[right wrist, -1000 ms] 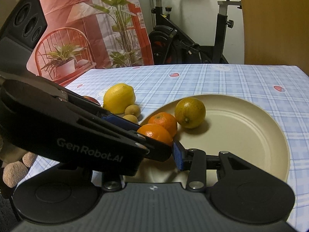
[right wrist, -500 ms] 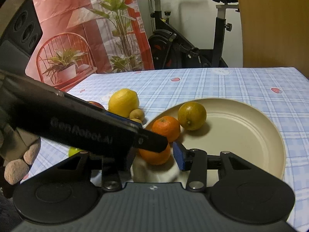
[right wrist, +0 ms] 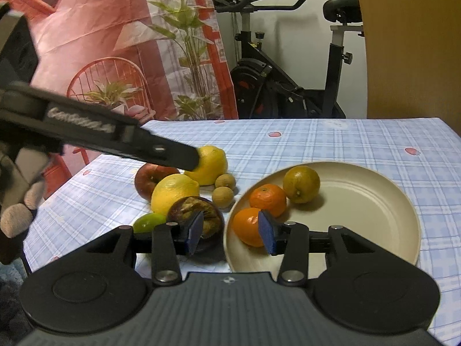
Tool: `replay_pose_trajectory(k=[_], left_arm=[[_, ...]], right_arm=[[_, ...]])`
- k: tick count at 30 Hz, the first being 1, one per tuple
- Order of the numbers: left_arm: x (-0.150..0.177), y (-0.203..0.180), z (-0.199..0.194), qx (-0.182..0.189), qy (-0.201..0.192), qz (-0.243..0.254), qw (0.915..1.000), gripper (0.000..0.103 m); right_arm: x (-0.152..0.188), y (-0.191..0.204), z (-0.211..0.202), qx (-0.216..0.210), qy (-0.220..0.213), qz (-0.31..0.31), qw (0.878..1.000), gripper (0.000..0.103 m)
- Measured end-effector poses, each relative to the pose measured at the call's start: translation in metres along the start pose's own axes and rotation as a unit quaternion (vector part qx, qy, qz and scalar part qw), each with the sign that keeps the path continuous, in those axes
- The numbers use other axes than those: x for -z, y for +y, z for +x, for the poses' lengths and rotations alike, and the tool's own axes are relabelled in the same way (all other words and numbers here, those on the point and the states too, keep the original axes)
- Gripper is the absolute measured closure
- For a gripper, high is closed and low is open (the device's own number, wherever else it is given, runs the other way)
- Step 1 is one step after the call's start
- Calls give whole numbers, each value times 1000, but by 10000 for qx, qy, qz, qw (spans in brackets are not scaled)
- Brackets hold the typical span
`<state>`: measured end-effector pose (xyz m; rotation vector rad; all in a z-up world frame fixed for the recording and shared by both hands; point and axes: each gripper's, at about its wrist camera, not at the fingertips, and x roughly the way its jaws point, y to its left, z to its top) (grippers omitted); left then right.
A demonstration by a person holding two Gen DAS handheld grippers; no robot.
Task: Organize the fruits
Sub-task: 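Open the left gripper to release the orange onto the plate, then move the left gripper to the dark purple mangosteen and close on it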
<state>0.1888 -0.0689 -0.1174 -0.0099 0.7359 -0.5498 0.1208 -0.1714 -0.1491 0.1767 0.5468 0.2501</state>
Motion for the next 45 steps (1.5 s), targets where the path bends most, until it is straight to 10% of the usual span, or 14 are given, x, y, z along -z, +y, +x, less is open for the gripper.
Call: replay_pose_trajectory(k=[30, 45], left_arm=[[18, 30, -13, 115, -63, -448, 9989, 59], [35, 22, -2, 303, 232, -520, 9979, 59]], right_arm=[[-3, 31, 61, -322, 471, -815, 9950, 40], [13, 40, 30, -404, 138, -1119, 9928, 62]])
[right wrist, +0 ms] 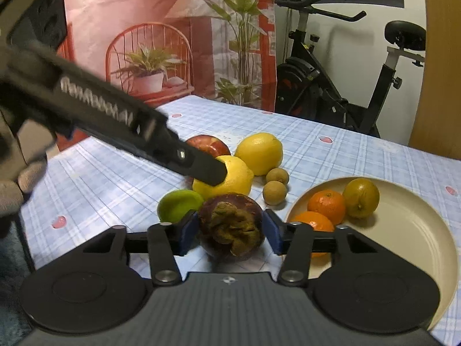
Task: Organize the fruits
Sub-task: 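Move the left gripper to the dark purple mangosteen and close on it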
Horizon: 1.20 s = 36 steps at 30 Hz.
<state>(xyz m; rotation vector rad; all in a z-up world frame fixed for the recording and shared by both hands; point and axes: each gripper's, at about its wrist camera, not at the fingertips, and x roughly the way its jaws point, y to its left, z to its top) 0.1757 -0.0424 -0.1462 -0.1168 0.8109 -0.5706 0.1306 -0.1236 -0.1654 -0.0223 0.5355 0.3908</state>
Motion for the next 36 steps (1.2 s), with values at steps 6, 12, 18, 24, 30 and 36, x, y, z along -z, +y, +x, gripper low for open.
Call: replay_pose_trajectory(k=[6, 12, 18, 24, 30, 36], left_arm=[[6, -2, 9, -33, 158, -5, 9999, 59], [6, 3, 11, -100, 119, -111, 9998, 59], [7, 7, 10, -85, 52, -182, 9998, 59], [7, 7, 9, -47, 53, -190, 9998, 59], [11, 2, 11, 41, 171, -147, 9997, 58], [21, 0, 14, 295, 304, -304, 9986, 50]], right_arm=[[3, 0, 6, 55, 191, 16, 9998, 56], [5, -1, 11, 37, 218, 65, 9997, 49], [3, -5, 24, -45, 302, 81, 9995, 41], [5, -3, 28, -48, 337, 109, 9994, 41], [8, -4, 17, -29, 391, 258, 9989, 41], [14, -7, 1, -55, 483, 456, 9978, 41]])
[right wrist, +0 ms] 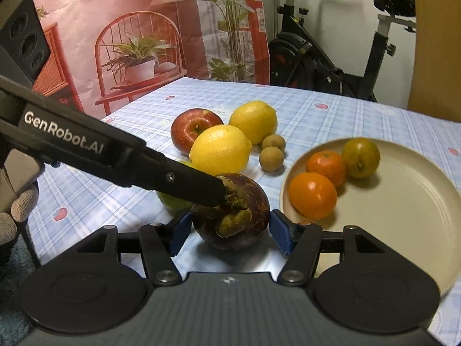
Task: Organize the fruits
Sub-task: 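Move the left gripper to the dark purple mangosteen and close on it, then lift the mangosteen with the left gripper and carry it over the plate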
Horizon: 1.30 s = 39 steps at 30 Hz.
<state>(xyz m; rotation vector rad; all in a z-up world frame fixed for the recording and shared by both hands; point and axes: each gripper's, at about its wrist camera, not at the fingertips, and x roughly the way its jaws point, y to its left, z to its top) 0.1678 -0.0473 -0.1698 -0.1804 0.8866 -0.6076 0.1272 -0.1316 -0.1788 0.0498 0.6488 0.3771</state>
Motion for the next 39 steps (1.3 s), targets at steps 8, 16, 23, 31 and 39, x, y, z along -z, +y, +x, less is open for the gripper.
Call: replay_pose_trajectory(k=[8, 16, 23, 31, 39], left_arm=[[6, 6, 3, 161, 32, -250, 9996, 49], [7, -1, 4, 235, 6, -180, 9996, 47], [7, -7, 13, 6, 52, -4, 10000, 41], [7, -6, 23, -210, 133, 81, 9997, 44], [6, -8, 25, -354, 108, 176, 9992, 46]], right_arm=[[5, 2, -5, 24, -44, 69, 10000, 41], [7, 3, -5, 39, -123, 46, 9999, 40], [8, 4, -5, 19, -214, 21, 9998, 41], [7, 3, -2, 46, -274, 33, 9996, 41], [4, 1, 4, 45, -329, -8, 9994, 40]])
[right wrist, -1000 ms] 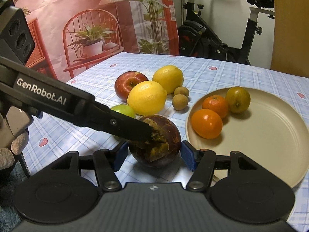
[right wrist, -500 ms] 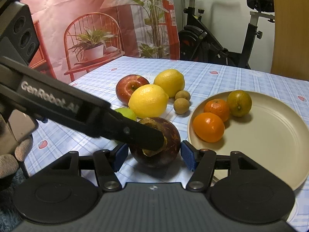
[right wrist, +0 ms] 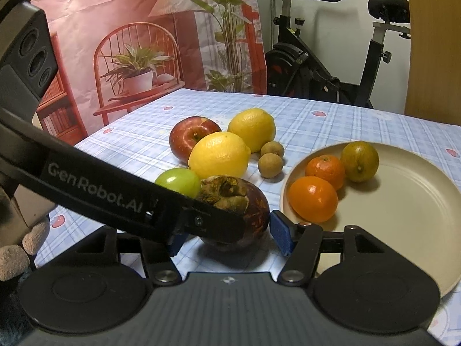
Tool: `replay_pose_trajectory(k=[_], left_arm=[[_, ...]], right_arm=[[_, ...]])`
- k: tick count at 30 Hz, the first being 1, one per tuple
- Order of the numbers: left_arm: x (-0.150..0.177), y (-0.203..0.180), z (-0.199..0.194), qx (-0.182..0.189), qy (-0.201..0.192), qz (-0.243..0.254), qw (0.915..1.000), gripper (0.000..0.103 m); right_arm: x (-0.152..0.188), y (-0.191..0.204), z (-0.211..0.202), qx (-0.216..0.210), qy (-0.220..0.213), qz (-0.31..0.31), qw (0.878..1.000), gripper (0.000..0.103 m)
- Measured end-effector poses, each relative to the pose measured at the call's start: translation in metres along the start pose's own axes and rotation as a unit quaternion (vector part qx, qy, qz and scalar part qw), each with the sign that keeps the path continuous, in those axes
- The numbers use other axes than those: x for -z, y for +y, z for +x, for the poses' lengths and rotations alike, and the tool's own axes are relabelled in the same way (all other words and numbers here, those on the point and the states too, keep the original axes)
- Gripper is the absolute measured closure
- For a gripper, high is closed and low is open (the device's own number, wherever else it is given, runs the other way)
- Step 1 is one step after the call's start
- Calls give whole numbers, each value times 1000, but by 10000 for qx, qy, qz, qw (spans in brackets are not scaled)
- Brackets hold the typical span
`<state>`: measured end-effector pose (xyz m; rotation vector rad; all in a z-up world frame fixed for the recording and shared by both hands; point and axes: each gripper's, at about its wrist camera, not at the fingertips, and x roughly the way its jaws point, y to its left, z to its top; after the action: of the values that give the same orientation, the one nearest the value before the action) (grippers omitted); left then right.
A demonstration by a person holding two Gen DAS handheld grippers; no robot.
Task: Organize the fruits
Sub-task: 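Lift the mangosteen with the left gripper and carry it over the plate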
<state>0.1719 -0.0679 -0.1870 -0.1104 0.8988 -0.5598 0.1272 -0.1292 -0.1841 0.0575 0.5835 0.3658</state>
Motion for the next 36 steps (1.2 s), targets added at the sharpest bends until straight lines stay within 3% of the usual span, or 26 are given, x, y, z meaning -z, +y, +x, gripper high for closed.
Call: replay_pose_trajectory(k=[9, 22, 27, 36], left_arm=[[-8, -21, -7, -82, -74, 492, 9987, 46], [-69, -86, -20, 271, -218, 1203, 9921, 46], [-83, -99, -4, 304, -195, 1306, 9908, 46], [-95, -109, 39, 294, 170, 1419, 9893, 46]], right_arm=[[-6, -1, -14, 76, -109, 96, 9999, 41], [-51, -34, -76, 637, -675, 451, 9947, 41], [-63, -54, -79, 760, -676, 446, 9938, 41], [-52, -92, -62, 838, -513, 684, 9928, 41]])
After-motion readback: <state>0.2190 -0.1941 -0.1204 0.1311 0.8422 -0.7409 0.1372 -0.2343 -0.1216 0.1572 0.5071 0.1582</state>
